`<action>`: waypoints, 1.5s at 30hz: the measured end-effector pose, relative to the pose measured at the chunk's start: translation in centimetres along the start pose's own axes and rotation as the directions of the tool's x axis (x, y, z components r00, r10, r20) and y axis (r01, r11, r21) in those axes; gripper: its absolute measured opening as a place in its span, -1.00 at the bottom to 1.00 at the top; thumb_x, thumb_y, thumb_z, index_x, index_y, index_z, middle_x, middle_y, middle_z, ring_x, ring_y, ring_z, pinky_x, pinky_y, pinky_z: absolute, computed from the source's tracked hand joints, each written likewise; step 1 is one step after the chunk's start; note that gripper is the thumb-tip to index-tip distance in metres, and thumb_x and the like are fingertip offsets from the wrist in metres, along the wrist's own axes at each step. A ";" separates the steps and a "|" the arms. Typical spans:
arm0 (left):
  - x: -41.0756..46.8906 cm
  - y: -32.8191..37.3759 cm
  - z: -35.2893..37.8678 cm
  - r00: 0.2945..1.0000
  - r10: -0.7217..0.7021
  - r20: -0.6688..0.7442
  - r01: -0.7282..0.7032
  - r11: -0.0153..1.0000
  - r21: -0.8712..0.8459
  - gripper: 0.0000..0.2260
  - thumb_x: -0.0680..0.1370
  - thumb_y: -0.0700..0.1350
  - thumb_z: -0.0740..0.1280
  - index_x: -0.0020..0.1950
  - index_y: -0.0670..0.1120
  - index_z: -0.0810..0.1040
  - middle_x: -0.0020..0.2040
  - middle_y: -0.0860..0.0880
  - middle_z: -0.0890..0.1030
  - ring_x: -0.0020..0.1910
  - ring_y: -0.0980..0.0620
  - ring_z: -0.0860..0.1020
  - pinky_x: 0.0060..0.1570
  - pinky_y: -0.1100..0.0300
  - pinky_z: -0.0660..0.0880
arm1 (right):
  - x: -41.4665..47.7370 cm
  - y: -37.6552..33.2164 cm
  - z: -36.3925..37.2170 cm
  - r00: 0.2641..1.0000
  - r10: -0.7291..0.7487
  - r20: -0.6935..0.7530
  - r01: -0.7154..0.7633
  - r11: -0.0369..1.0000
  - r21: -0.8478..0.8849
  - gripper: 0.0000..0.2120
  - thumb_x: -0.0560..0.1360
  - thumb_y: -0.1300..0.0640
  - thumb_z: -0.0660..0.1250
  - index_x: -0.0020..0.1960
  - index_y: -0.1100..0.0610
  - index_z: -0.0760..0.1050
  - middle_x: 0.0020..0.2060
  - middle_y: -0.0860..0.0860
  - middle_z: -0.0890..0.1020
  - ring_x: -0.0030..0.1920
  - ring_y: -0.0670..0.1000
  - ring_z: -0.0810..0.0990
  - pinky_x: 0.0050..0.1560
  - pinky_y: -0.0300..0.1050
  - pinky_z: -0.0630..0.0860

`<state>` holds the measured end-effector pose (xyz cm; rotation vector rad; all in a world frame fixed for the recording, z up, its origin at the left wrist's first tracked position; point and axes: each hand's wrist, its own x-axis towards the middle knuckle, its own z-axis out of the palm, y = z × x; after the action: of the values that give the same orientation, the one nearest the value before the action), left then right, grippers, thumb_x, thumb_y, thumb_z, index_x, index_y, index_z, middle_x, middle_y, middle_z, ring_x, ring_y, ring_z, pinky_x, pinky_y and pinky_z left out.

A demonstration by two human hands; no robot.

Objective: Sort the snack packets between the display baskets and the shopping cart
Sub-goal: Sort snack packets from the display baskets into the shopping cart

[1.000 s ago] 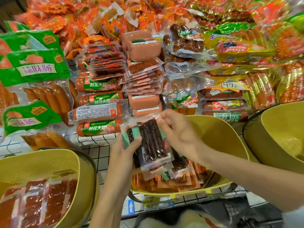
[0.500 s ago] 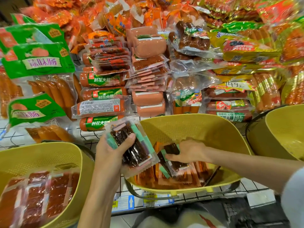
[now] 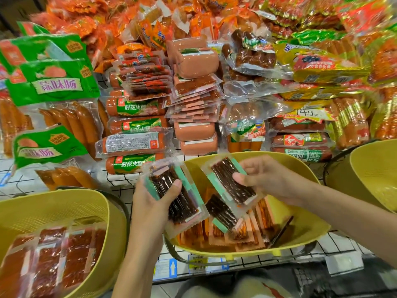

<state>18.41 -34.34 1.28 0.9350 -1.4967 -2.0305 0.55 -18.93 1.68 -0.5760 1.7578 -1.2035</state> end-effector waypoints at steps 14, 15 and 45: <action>0.2 -0.3 2.0 0.985 -0.124 0.116 0.144 0.973 -0.178 -0.63 0.36 -0.15 0.41 0.15 -0.16 0.55 -0.02 -0.16 0.70 -0.06 -0.05 0.68 -0.24 0.20 0.61 | 1.9 -2.4 4.0 0.992 -0.042 0.121 0.025 0.989 0.144 -0.67 0.41 -0.12 0.35 -0.24 0.16 0.45 -0.50 -0.09 0.46 -0.49 -0.14 0.41 -0.41 -0.33 0.42; 0.3 -0.3 1.6 0.988 -0.116 0.105 0.134 0.973 -0.188 -0.64 0.35 -0.20 0.41 0.15 -0.15 0.56 -0.01 -0.16 0.70 -0.06 -0.06 0.68 -0.25 0.19 0.61 | 2.3 -1.6 3.2 0.995 -0.011 0.103 -0.004 0.990 0.139 -0.67 0.46 -0.10 0.30 -0.20 0.19 0.46 -0.47 -0.05 0.48 -0.47 -0.12 0.44 -0.42 -0.32 0.43; 1.1 0.5 3.7 0.994 0.001 0.111 0.022 0.980 -0.199 -0.58 0.51 0.18 0.23 0.26 -0.02 0.52 0.08 -0.10 0.68 0.03 -0.08 0.67 -0.16 -0.02 0.64 | 1.3 -4.8 3.5 0.990 -0.142 0.004 0.141 0.982 -0.127 -0.80 0.40 0.10 0.46 -0.21 0.24 0.54 -0.52 -0.01 0.59 -0.54 -0.11 0.55 -0.47 -0.27 0.51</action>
<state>14.93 -32.85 2.20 0.7626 -1.3125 -2.2243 2.46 -23.60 5.08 -0.7855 1.8326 -1.1955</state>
